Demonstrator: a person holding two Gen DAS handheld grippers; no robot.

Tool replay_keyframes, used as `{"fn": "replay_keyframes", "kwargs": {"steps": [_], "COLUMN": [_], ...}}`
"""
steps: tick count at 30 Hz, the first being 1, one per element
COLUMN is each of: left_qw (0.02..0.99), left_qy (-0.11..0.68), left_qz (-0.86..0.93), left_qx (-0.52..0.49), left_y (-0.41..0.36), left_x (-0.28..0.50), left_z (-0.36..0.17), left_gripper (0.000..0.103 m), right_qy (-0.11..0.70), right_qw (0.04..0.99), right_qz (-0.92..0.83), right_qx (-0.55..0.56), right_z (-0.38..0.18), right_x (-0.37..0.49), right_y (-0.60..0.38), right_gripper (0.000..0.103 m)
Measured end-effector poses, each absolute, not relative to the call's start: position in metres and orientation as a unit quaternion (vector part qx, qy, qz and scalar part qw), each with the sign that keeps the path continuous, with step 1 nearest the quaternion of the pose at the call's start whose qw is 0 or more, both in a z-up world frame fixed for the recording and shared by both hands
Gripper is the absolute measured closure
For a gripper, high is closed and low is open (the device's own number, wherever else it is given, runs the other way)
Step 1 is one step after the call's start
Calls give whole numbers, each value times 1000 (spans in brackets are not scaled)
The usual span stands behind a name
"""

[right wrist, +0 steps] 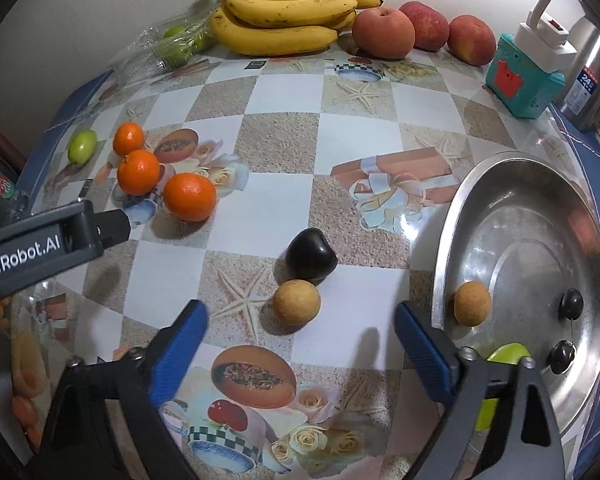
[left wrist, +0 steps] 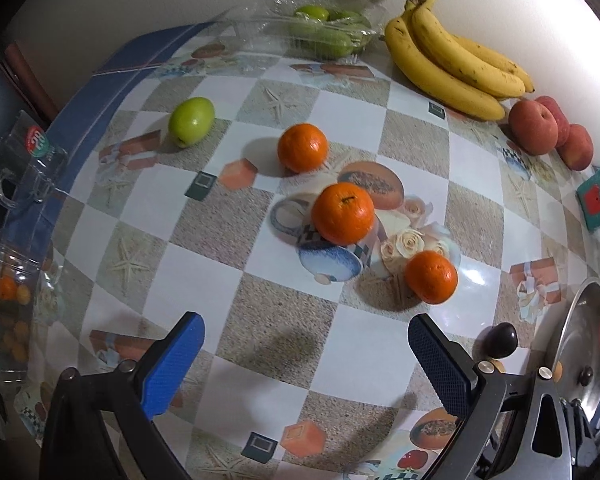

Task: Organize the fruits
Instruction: 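Grasp the brown kiwi with the right tool while the left tool approaches the dark plum, then carry the kiwi over the basin with the right tool while the left tool grasps the dark plum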

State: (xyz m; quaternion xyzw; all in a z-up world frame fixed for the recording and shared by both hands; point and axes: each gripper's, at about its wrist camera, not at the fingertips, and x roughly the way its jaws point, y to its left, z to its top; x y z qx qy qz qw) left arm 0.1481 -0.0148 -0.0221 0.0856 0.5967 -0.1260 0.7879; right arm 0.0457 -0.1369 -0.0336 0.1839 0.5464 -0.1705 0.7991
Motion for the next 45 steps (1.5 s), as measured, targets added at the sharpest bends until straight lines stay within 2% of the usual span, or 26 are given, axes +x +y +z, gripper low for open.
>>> {"fn": "replay_keyframes", "kwargs": {"steps": [2, 4, 7, 20, 29, 39, 42, 45], "left_qw": [787, 788, 788, 790, 795, 795, 790, 776], "left_qy": [597, 596, 596, 592, 582, 561, 557, 566], "left_qz": [-127, -128, -130, -133, -147, -212, -240, -268], "left_qx": [86, 86, 87, 91, 90, 91, 91, 80], "left_y": [-16, -17, -17, -19, -25, -52, -64, -76], "left_x": [148, 148, 148, 148, 144, 127, 119, 110], "left_z": [-22, -22, -21, -19, -13, -4, -3, -6], "left_gripper": [0, 0, 0, 0, 0, 0, 2, 13], "right_qy": [548, 550, 549, 548, 527, 492, 482, 475], "right_qw": [799, 799, 799, 803, 818, 819, 818, 814], "right_qz": [-171, -172, -171, -165, -152, -203, -219, -233], "right_qx": [178, 173, 176, 168, 171, 212, 225, 239], "right_z": [-35, -36, -37, -36, -17, 6, 11, 14], "right_x": [47, 47, 47, 51, 50, 21, 11, 1], "right_y": [-136, -135, -135, -131, -129, -174, -189, -203], "right_gripper": [24, 37, 50, 76, 76, 76, 76, 76]}}
